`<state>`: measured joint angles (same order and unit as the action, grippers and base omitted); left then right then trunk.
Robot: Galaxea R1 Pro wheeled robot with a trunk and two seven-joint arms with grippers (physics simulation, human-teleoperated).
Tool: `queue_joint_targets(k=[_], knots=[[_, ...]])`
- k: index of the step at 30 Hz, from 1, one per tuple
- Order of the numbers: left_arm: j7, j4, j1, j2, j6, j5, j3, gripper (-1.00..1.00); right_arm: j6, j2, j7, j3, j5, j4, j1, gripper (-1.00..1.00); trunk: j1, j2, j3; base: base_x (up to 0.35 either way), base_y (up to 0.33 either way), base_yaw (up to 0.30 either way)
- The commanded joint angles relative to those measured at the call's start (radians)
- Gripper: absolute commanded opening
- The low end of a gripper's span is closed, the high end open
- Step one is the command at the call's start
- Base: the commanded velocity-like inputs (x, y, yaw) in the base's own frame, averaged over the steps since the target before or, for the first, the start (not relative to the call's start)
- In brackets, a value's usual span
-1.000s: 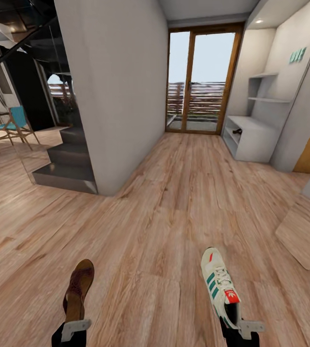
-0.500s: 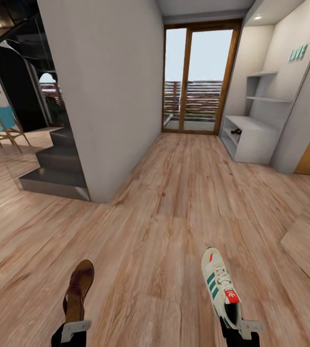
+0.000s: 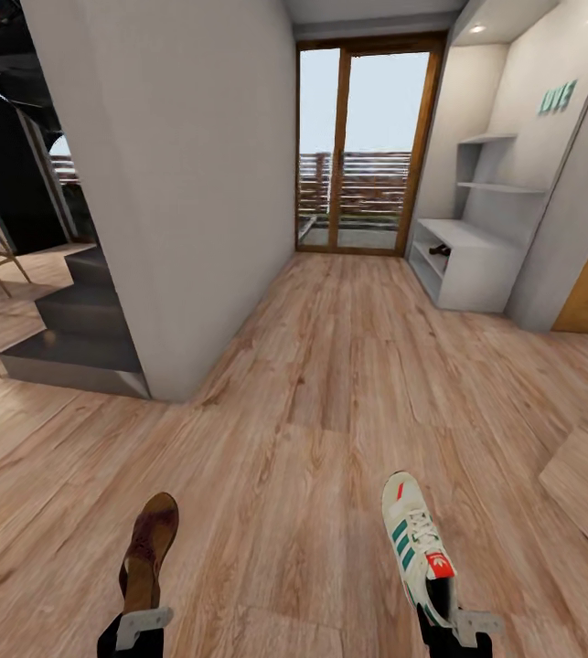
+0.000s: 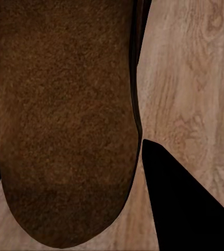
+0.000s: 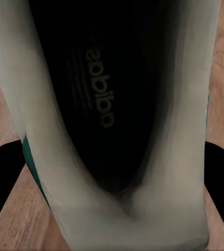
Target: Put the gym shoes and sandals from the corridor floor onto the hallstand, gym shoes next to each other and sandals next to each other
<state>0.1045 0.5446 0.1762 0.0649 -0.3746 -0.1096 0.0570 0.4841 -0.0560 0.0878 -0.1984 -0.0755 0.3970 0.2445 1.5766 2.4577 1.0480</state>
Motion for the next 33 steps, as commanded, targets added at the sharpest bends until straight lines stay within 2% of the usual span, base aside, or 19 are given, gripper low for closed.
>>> queue_joint_targets(k=[1, 8, 33], knots=[[0.004, 0.000, 0.000, 0.001, -0.003, -0.007, 0.006, -1.00, 0.004, 0.001, 0.007, -0.009, -0.007, -0.001, 0.001, -1.00, 0.000, 0.000, 0.001, 0.337, 0.000, -0.264], [0.004, 0.001, 0.000, 0.001, -0.003, -0.007, 0.007, -1.00, 0.003, 0.001, 0.007, -0.009, -0.007, -0.001, 0.001, -1.00, 0.000, 0.000, 0.001, 0.337, 0.000, -0.195], [0.004, 0.000, 0.000, 0.001, -0.003, -0.007, 0.006, -1.00, 0.002, -0.003, 0.007, -0.009, -0.007, -0.002, 0.001, -1.00, 0.000, 0.000, 0.001, 0.337, 0.000, -0.005]])
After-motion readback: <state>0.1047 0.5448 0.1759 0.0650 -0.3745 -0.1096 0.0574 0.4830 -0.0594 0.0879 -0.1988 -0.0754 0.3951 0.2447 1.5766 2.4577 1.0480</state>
